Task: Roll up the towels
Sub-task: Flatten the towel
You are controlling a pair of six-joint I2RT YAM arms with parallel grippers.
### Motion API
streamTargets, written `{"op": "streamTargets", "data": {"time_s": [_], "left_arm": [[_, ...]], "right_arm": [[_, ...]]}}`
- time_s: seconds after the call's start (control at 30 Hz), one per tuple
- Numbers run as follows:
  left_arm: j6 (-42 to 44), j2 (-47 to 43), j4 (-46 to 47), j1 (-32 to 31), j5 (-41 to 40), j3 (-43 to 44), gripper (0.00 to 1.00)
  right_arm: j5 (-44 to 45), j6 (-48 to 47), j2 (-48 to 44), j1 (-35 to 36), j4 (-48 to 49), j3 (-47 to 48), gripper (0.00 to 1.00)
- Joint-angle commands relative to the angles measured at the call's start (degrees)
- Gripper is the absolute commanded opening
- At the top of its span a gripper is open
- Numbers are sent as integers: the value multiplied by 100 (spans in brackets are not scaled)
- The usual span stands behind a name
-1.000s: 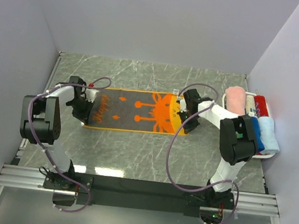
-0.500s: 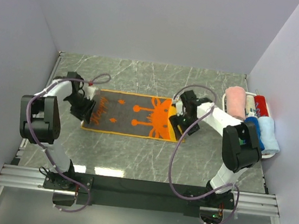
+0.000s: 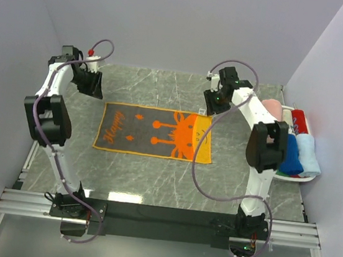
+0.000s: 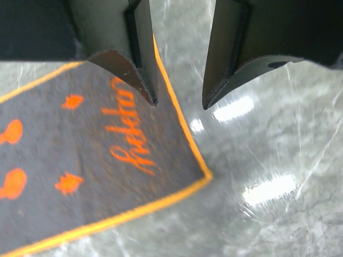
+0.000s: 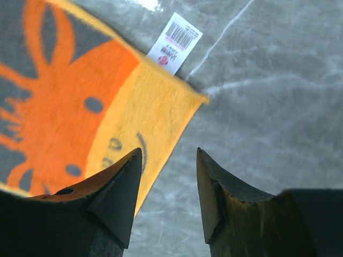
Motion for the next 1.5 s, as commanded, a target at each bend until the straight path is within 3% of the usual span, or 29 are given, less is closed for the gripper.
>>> {"op": "streamTargets", "data": {"time_s": [0.0,0.3,0.73,1.4,1.47], "left_arm": [[-307,499,-156,81,305,577,44],[-316,782,-104,90,253,806,48],[-255,791,-77,90,86,745,47],[-272,1019,-148,90,15,991,48],[-316,1037,-86,99,15,982,47]], "right_arm": [[33,-160,611,-18,-249,723,52],[306,-363,1553,-18,-460,1736,54],[244,-679,1668,-167,-443,1403,46],[-98,-591,2107,-220,-513,1719,41],[-142,-582,2125,-220,-540,1772,35]]}}
